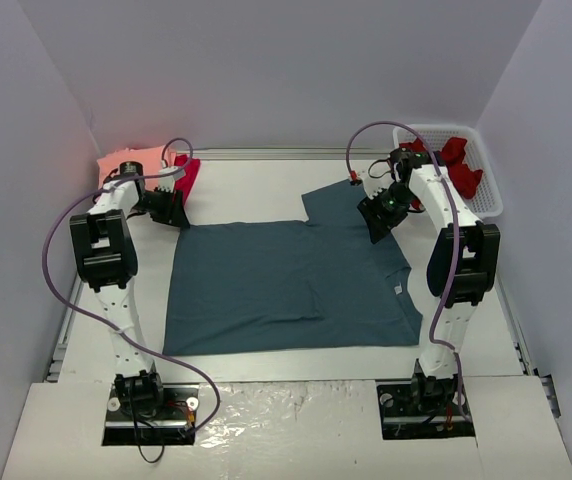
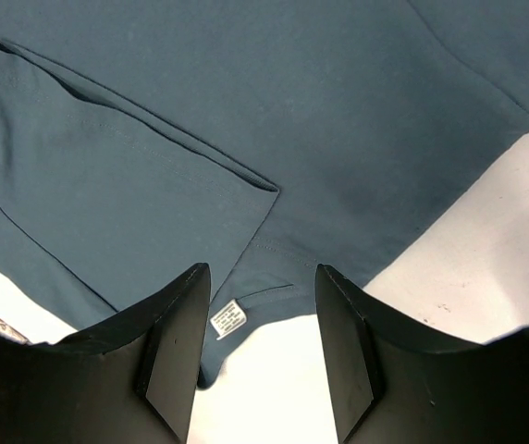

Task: Fold and stack the t-shirts
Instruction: Grap the side of the flattened tshirt furthest away from the robot with both arms

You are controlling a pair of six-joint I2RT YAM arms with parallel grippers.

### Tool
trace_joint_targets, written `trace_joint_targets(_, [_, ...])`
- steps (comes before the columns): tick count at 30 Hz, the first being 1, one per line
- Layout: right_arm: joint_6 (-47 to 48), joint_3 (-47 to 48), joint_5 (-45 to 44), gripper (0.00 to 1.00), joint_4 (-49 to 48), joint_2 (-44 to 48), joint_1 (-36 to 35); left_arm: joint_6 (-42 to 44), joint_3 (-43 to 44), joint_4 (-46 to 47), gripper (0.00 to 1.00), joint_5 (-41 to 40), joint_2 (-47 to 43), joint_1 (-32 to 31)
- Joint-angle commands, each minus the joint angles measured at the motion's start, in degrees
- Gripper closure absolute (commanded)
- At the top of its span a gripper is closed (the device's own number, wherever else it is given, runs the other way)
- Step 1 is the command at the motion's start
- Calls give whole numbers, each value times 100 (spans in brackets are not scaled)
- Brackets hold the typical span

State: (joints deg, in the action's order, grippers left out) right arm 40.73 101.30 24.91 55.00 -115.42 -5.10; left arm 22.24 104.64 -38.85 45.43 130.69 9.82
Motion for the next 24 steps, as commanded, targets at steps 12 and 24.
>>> trace_joint_targets(12, [-4, -145, -21, 55, 195, 10, -61, 439, -137, -448, 75, -43, -70, -103])
trace_joint_targets(24, [-65, -145, -47, 55, 99, -7, -70, 650, -155, -668, 93, -271, -202, -218])
